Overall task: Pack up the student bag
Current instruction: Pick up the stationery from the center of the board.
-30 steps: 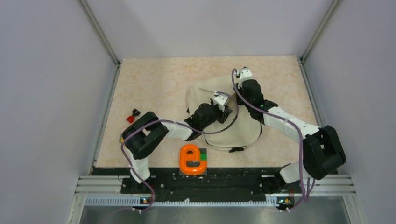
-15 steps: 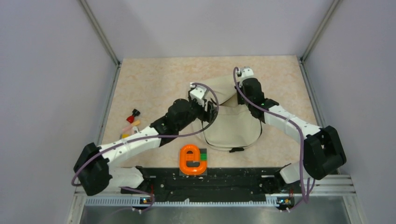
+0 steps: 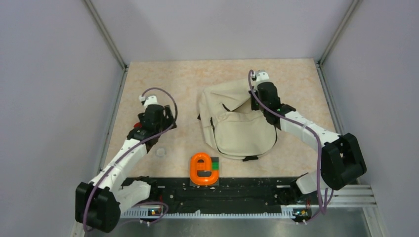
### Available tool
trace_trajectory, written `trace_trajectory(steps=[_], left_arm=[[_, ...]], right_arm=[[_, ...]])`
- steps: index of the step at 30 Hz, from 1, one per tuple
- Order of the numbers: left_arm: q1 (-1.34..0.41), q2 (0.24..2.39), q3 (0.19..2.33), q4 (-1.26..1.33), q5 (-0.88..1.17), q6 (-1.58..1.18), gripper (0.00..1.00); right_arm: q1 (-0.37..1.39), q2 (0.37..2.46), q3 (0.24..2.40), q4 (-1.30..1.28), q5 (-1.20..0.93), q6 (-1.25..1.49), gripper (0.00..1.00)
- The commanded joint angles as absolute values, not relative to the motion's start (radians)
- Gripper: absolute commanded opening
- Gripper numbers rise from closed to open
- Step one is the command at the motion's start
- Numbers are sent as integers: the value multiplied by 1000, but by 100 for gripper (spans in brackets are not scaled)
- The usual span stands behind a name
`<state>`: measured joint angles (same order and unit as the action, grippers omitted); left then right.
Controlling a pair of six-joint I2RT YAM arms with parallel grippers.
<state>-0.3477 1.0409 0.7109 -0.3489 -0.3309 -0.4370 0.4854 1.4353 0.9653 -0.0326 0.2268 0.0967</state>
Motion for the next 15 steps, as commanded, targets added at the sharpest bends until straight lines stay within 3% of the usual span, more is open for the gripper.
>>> trace_trajectory(steps=[1,7,15], left_arm=[[-181,999,649,-432,-383,-558,90],[67,992,557,-374,-341,-566,90],[145,1130,593,-352,-269,-554,87]], right_arm=[[473,1397,998,42,189,131,0],[467,1408,996,51,164,140,0],[460,1425,995,59,138,149,0]])
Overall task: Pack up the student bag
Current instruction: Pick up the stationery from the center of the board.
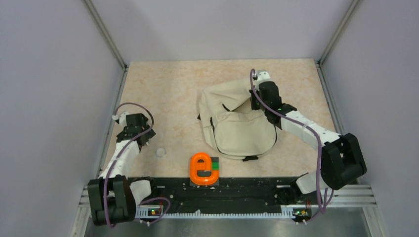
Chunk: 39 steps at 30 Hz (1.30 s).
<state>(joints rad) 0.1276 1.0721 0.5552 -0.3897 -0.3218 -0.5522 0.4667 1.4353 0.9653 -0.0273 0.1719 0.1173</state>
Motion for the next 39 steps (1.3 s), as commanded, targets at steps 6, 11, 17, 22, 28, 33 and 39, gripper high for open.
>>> trace_trajectory(steps=[6,11,17,22,28,33,39], left_arm=[[147,1198,621,-350,-232,-537,70],[148,1229,633,-353,-229,-534,59],[153,1298,666,-369,-219,-535,59],[156,1312,671,-377,-222,-537,49],[158,1308,680,-400,-214,-531,40],[149,1239,719,-474,-126,-517,35],[-67,1062,755,-517,-81,-579,33]], right_arm=[[455,1427,993,63,132,152,0],[453,1427,989,66,126,155,0],[451,1424,988,63,122,154,0],[451,1416,986,64,118,155,0],[450,1405,982,62,115,154,0],[449,1401,983,63,114,154,0],[450,1398,996,52,103,156,0]])
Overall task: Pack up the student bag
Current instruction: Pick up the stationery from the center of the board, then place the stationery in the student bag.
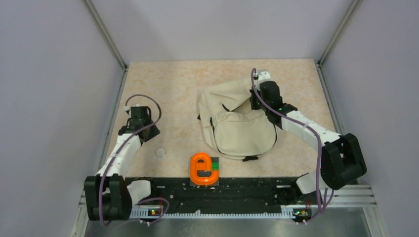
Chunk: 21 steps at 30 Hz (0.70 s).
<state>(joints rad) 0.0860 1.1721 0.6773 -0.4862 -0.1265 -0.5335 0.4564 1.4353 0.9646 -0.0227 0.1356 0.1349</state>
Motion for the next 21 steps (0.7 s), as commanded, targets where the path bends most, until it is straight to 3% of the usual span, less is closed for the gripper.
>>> trace_trajectory(steps=[1,10,21], left_arm=[[-131,1047,771,-524,-92,-605,33],[-634,1214,929,-362,-17,-781,33],[-821,1627,1224,-218,264,-747,33]], right_arm=[[449,1396,999,50,104,156,0],[449,1394,1023,23,115,152,0],[449,1363,1019,8,121,149,0]])
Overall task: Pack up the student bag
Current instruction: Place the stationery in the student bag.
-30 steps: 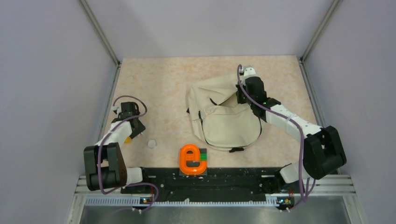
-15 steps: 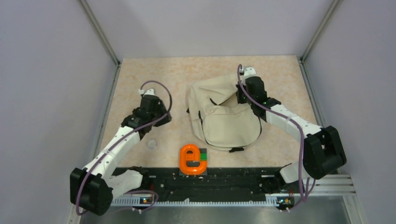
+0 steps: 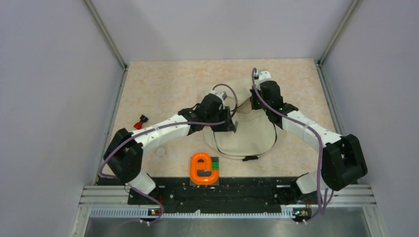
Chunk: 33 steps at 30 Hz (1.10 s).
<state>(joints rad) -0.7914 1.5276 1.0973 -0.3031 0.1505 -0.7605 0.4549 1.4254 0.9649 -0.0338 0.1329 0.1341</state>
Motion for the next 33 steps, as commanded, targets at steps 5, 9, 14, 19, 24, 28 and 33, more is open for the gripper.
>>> trace_trajectory(steps=[5,9,14,19,24,28,33], left_arm=[[-827,1753,1345,-232,201,-682,33],[-827,1788,1380,-180,38,-651,33],[-824,1853,1401,-46,-73,-631,33],[-818,1918,1445,6,-197,-625,33],[-818,1957,1420,134,-302,-635,35],[-818,1988,1448,140,-291,-614,49],[-818,1943,1396,137,-259,-606,62]], right_arm=[[450,1364,1023,3,107,147,0],[449,1361,1016,3,101,149,0],[449,1370,1019,3,91,151,0],[450,1373,1019,3,83,152,0],[449,1376,1017,3,85,153,0],[449,1381,1013,3,87,152,0],[450,1389,1009,3,87,151,0]])
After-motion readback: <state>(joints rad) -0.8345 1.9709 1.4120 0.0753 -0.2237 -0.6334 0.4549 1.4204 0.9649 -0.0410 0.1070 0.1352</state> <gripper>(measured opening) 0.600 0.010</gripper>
